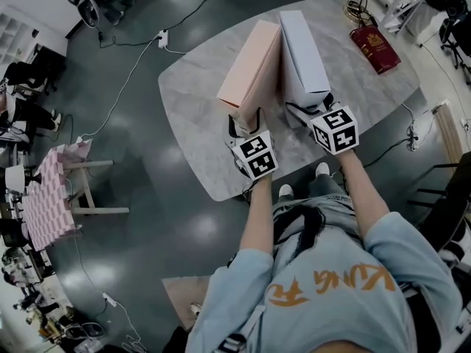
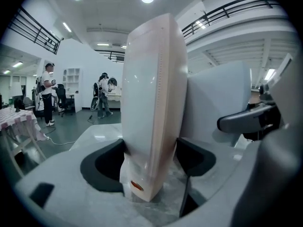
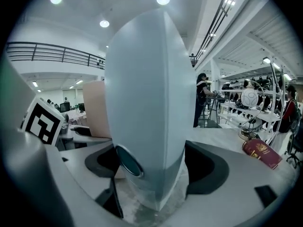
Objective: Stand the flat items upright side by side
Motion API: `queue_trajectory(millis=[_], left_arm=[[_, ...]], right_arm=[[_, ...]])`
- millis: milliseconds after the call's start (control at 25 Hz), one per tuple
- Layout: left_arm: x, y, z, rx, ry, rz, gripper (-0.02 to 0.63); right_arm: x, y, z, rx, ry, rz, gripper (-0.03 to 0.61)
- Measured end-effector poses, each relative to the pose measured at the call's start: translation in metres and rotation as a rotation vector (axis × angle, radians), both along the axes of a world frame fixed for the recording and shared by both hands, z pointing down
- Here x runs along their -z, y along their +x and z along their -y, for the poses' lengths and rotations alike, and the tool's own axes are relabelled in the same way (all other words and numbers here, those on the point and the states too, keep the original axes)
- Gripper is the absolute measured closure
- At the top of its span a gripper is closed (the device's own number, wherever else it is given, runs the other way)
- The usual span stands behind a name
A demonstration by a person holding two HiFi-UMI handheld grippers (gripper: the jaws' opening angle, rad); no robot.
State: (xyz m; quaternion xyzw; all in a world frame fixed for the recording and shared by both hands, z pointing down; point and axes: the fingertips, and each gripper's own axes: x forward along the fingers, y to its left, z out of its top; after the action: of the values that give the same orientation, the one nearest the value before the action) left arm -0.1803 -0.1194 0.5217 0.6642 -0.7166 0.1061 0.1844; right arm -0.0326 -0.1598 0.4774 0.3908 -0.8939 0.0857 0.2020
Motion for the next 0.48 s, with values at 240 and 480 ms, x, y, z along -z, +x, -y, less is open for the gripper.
queue_trajectory(millis=[240, 480], left_arm=[[-0.004, 0.029, -0.006, -0.126, -0.001, 0.045, 0.323], [-0.004, 0.062, -0.006, -0.276, 0.002, 0.1, 0.341]], right_arm=[[0.002, -0.005, -0.005, 0.054, -0.004, 0.027, 0.167], [0.003, -0.013, -0.014, 0.125, -0.009, 0.034, 0.166]])
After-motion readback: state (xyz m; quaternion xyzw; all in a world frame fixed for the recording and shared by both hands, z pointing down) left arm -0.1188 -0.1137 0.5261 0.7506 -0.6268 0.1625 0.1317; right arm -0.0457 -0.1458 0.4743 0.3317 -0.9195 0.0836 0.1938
